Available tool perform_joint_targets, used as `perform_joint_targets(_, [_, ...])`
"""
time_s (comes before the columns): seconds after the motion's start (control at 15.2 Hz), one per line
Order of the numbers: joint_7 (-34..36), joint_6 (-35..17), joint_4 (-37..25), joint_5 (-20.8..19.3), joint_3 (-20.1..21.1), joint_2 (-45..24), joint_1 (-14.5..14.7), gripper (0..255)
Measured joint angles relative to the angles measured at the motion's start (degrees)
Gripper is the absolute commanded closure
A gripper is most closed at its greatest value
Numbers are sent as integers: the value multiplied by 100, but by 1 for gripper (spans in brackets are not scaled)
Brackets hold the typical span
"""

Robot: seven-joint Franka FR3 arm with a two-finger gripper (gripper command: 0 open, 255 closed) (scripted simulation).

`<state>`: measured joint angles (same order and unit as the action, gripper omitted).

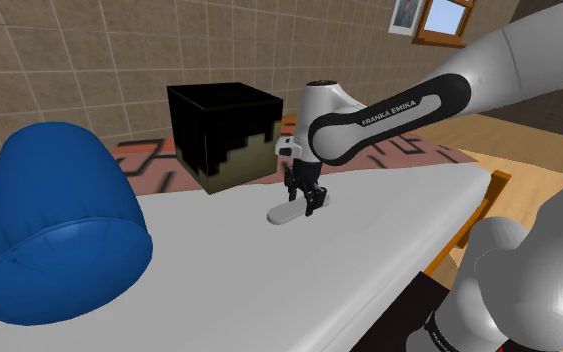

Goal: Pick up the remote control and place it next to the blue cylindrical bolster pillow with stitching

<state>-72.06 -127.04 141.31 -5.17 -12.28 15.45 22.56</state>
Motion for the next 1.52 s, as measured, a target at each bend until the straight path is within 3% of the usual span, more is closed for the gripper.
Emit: perform_joint_targets(1.52, [3, 1874, -1300, 0, 115, 578, 8, 255])
